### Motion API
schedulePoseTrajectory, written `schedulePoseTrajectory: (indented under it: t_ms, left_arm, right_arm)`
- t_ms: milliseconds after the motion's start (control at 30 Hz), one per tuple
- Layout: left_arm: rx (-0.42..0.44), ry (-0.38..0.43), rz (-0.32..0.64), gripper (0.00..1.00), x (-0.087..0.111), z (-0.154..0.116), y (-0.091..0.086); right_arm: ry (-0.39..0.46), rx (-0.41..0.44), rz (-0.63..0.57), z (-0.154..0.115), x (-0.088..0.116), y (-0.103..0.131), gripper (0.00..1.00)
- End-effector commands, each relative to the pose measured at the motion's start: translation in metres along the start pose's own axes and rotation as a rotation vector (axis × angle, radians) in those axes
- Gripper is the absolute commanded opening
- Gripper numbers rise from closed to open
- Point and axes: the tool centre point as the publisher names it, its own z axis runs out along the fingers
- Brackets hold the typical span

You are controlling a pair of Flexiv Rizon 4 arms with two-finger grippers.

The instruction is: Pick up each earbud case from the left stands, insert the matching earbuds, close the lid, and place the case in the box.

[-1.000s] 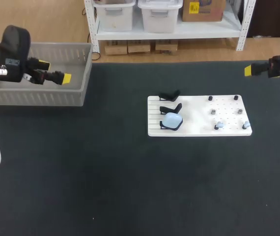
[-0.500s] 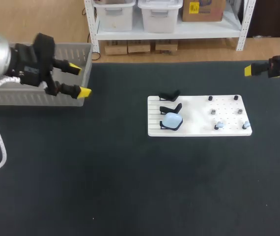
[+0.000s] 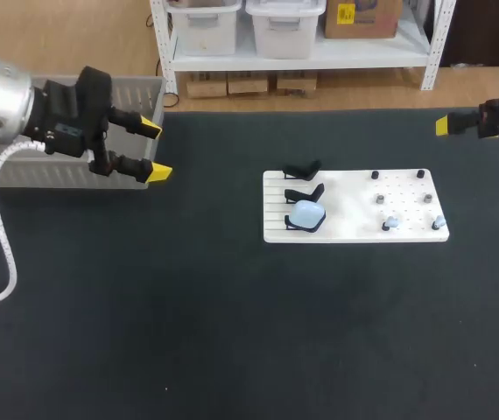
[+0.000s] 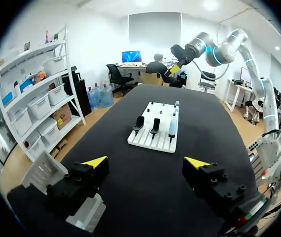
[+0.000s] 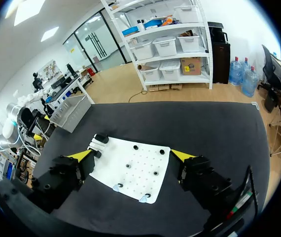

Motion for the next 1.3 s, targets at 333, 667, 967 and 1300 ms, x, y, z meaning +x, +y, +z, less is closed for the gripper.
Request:
schedulePoseTrajectory:
  t_ms: [333, 667, 967, 1300]
  left_arm:
    - [0.105, -0.054, 0.108, 1.0, -0.011, 0.034, -0.025]
    - [0.184, -0.067, 0.177, 1.0, -0.017, 0.07, -0.041]
    - [0.229, -0.086, 0.224, 1.0, -0.019, 0.106, -0.05]
    - [0.272, -0.092, 0.249, 1.0, -0.018, 0.142, -0.064]
  right_arm:
    - [0.0, 0.0, 0.0, 0.0, 0.0, 0.0, 1.0]
    - [0.0, 0.0, 0.0, 0.0, 0.0, 0.0, 1.0]
    - [0.0, 0.0, 0.0, 0.0, 0.0, 0.0, 1.0]
    - [0.0, 0.0, 0.0, 0.0, 0.0, 0.0, 1.0]
